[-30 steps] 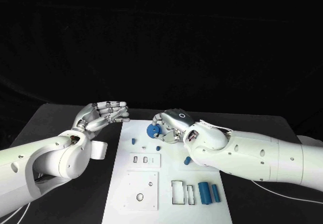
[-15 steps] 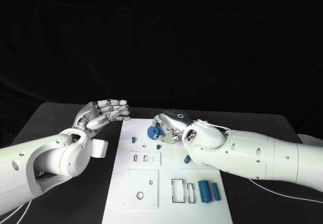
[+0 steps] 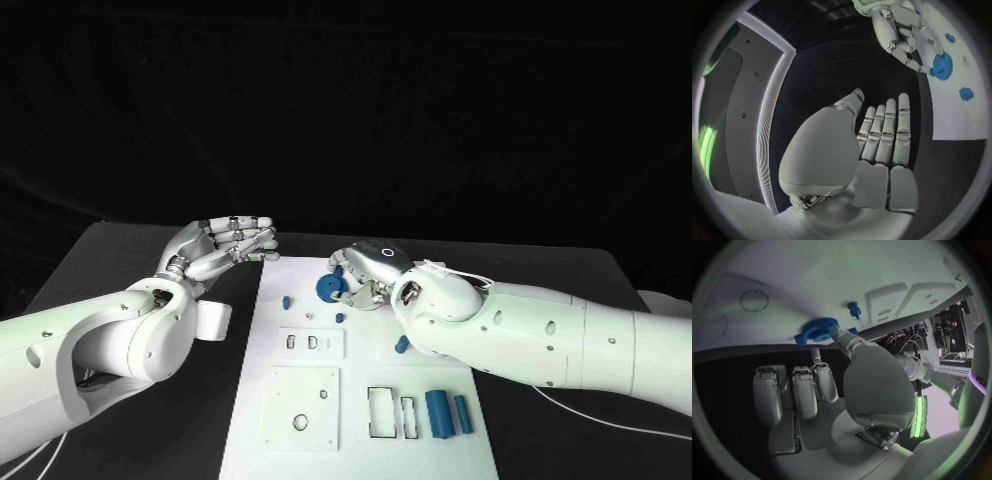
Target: Assemble the parts on the task board
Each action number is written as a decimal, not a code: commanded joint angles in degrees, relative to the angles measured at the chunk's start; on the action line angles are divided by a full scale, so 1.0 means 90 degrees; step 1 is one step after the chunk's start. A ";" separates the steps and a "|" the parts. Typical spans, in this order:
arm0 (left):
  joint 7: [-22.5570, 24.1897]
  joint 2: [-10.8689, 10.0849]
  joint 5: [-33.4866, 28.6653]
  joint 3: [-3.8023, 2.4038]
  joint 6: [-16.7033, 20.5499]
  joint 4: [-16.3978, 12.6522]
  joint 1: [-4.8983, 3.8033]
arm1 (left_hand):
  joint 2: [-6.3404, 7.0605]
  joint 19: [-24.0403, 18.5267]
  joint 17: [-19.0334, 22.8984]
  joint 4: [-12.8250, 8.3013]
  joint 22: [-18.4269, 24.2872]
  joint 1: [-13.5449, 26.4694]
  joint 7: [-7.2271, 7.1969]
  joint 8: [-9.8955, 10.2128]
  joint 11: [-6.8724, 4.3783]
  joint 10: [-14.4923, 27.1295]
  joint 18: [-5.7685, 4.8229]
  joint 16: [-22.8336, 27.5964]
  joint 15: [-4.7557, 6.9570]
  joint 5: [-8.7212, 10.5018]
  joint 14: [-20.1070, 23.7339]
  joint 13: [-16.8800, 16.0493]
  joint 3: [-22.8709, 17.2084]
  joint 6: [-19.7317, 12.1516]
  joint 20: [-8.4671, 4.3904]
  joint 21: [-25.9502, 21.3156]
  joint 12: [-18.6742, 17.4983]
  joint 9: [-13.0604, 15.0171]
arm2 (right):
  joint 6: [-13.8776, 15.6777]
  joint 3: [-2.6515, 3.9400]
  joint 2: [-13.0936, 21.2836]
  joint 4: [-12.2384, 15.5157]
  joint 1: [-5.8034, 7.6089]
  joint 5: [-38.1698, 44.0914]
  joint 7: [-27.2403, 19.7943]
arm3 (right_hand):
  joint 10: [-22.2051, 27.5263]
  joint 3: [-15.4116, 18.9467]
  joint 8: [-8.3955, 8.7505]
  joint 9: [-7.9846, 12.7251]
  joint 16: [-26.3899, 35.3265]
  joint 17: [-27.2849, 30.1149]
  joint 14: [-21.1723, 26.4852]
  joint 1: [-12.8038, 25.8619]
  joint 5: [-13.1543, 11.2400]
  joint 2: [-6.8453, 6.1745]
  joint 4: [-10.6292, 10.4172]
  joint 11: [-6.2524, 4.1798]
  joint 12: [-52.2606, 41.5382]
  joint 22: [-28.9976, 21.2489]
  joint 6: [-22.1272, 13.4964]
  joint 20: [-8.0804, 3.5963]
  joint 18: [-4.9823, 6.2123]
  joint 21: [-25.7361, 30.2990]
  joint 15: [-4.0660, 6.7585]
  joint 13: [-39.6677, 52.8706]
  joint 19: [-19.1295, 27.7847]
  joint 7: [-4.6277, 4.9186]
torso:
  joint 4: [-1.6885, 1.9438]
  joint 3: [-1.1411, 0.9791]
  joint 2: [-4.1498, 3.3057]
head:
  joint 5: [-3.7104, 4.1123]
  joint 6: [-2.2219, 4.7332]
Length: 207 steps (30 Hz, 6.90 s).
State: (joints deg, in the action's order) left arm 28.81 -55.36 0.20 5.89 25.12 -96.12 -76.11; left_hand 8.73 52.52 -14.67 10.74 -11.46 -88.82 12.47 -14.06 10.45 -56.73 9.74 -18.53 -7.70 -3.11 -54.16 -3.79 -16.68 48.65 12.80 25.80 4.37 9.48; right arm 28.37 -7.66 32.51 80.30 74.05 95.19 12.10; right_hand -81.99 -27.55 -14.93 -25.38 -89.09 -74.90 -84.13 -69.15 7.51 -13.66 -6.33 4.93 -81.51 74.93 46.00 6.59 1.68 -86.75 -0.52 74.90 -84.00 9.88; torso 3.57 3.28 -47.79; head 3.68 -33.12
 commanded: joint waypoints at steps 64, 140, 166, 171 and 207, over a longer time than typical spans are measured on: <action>0.0003 0.0053 -0.0002 0.0000 -0.0118 0.0236 -0.0009 | 0.0007 -0.0113 -0.0041 -0.0146 -0.0060 -0.0121 0.0040 0.0042 -0.0006 0.0054 0.0041 0.0018 0.0000 0.0014 0.0068 0.0006 -0.0050 -0.0073 -0.0017 0.0128 -0.0058 0.0008 | -0.0610 -0.0080 0.2740 0.0206 -0.0147 -0.3485 -0.2304 | 0.0001 0.0232 0.0377 0.0159 -0.0034 -0.1395 -0.0590 -0.1014 0.0602 0.0097 0.0070 0.0051 -0.0046 0.1151 0.0209 0.0078 -0.0023 0.0122 -0.0080 0.0655 -0.0230 0.0050 | -0.0123 -0.0168 0.0062 | 0.0200 0.0134; -0.0136 0.0228 -0.0042 0.0002 -0.0145 0.0491 -0.0007 | -0.0034 -0.0305 -0.0112 -0.0281 -0.0234 -0.0040 0.0049 0.0041 -0.0021 -0.0070 0.0026 0.0028 0.0009 0.0014 0.0032 -0.0010 -0.0180 -0.0033 -0.0034 0.0413 -0.0016 0.0024 | 0.0272 -0.0051 0.1473 0.1762 0.0116 -0.1940 0.0166 | -0.0257 -0.0503 -0.0239 -0.0133 -0.0061 -0.1512 -0.0617 -0.0662 0.0768 0.0590 0.0298 -0.0245 -0.0262 0.1344 0.1054 -0.0155 -0.0077 -0.0029 0.0177 0.0897 -0.0383 -0.0284 | -0.0138 -0.0151 0.0176 | -0.0177 -0.0163; -0.0278 0.0411 -0.0023 0.0006 -0.0181 0.0613 -0.0004 | 0.0023 -0.0383 -0.0244 -0.0300 -0.0413 0.0110 0.0001 0.0015 -0.0101 -0.0420 0.0062 -0.0111 0.0100 0.0014 -0.0225 -0.0002 -0.0385 0.0085 -0.0071 0.0737 0.0012 0.0049 | -0.0317 -0.0121 0.0315 0.1514 -0.0453 -0.0942 0.0426 | -0.0265 -0.0482 -0.0296 -0.0172 -0.0058 -0.1499 -0.0614 -0.0527 0.0674 0.0543 0.0293 -0.0264 -0.0265 0.1332 0.1066 -0.0165 -0.0072 -0.0013 0.0191 0.0902 -0.0372 -0.0310 | -0.0143 -0.0152 0.0173 | -0.0414 -0.0277; -0.0288 0.0412 -0.0022 0.0006 -0.0187 0.0613 -0.0004 | 0.0025 -0.0388 -0.0247 -0.0300 -0.0418 0.0113 -0.0001 0.0013 -0.0103 -0.0428 0.0061 -0.0113 0.0101 0.0014 -0.0225 -0.0002 -0.0392 0.0091 -0.0072 0.0745 0.0011 0.0050 | -0.0371 -0.0122 0.0282 0.1506 -0.0495 -0.0896 0.0441 | -0.0264 -0.0475 -0.0303 -0.0177 -0.0057 -0.1498 -0.0614 -0.0502 0.0660 0.0527 0.0292 -0.0266 -0.0263 0.1332 0.1064 -0.0168 -0.0072 -0.0012 0.0194 0.0901 -0.0372 -0.0312 | -0.0146 -0.0151 0.0180 | -0.0434 -0.0324; -0.0338 0.0364 -0.0030 0.0008 -0.0213 0.0617 -0.0004 | 0.0044 -0.0437 -0.0256 -0.0289 -0.0444 0.0160 0.0006 0.0023 -0.0096 -0.0432 0.0052 -0.0101 0.0091 0.0016 -0.0192 0.0004 -0.0431 0.0089 -0.0070 0.0789 -0.0017 0.0048 | -0.0638 -0.0129 0.0290 0.1379 -0.0548 -0.0633 0.0516 | -0.0115 -0.0395 -0.0287 -0.0179 -0.0035 -0.1416 -0.0596 -0.0280 0.0529 0.0312 0.0275 -0.0251 -0.0098 0.1245 0.0937 -0.0173 -0.0042 0.0088 0.0189 0.0728 -0.0294 -0.0289 | -0.0153 -0.0151 0.0183 | -0.0471 -0.0229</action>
State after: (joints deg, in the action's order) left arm 25.59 -52.11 0.06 5.99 24.24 -90.47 -76.10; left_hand 9.13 48.91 -16.92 7.98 -15.39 -87.79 12.48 -13.83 9.52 -60.12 9.73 -19.25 -6.88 -3.11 -55.79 -3.83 -20.26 49.07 12.08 32.67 4.42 9.87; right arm 24.21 -8.63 35.02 93.01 69.32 88.42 15.98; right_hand -83.37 -31.45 -17.55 -27.16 -89.31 -74.92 -84.02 -71.82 12.60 -10.66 -3.87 2.65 -82.65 74.93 54.80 5.34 1.70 -86.28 0.84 74.95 -84.00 6.98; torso 2.24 1.93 -46.16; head -0.56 -35.26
